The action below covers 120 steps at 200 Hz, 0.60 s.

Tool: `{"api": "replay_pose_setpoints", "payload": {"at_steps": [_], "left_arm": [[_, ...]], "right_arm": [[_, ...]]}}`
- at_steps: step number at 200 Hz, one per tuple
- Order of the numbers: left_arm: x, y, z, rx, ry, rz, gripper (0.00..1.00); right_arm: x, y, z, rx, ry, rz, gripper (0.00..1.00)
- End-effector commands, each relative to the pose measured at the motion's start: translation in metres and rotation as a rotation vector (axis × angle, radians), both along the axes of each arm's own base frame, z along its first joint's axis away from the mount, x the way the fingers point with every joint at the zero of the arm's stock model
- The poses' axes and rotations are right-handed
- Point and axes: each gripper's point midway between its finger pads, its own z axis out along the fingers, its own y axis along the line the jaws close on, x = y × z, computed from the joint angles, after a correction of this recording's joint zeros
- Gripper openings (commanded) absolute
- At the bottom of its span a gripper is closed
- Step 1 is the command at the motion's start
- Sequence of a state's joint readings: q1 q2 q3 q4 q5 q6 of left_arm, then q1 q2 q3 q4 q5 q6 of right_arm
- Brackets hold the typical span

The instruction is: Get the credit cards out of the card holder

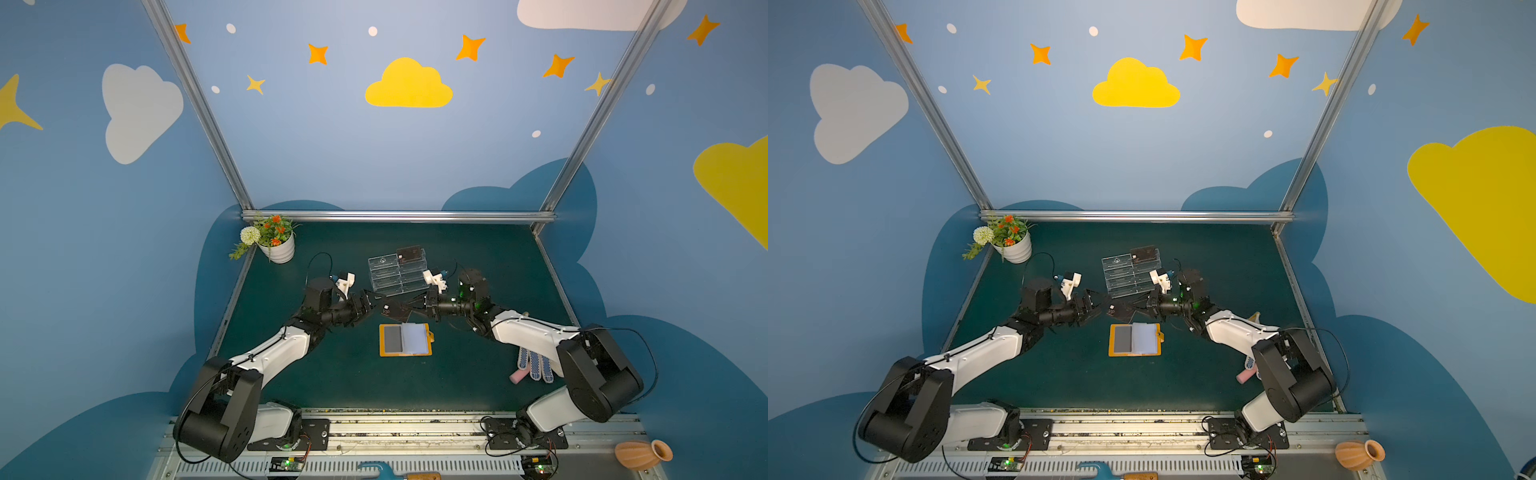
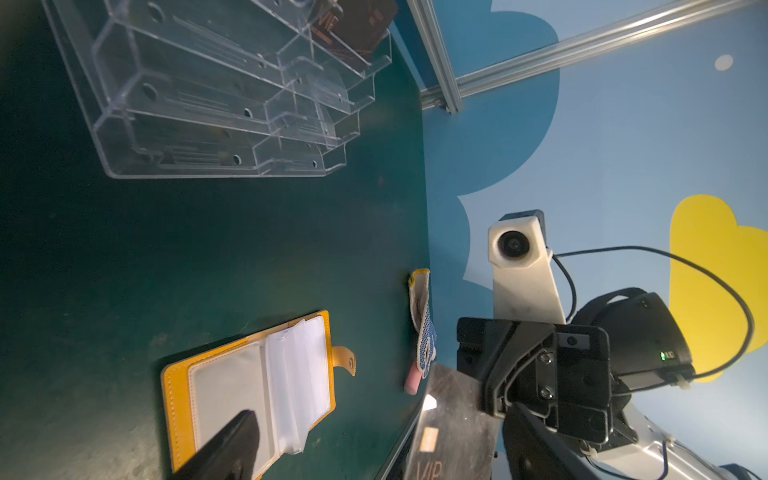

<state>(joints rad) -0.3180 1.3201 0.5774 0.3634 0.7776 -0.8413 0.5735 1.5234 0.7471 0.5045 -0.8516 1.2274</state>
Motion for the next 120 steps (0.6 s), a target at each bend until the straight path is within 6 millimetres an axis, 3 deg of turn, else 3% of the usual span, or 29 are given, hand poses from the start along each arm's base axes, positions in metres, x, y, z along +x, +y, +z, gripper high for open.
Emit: {"api": "replay_pose_setpoints", "payload": {"at_steps": [1, 71, 120], "left_arm": [[-0.003, -0.005, 0.008, -0.005, -0.062, -0.058, 0.88], [-0.011, -0.013, -0.010, 0.048, -0.066, -0.116, 0.79], [-0.014, -0.027, -0.018, 0.065, -0.095, -0.175, 0.78]], "right_arm": [[-0.007, -0.002, 0.001, 0.002, -0.016, 0.043, 0.00], [-0.009, -0.002, -0.009, -0.035, -0.019, 0.084, 0.00], [-0.013, -0.009, -0.020, -0.126, -0.019, 0.082, 0.00]]}}
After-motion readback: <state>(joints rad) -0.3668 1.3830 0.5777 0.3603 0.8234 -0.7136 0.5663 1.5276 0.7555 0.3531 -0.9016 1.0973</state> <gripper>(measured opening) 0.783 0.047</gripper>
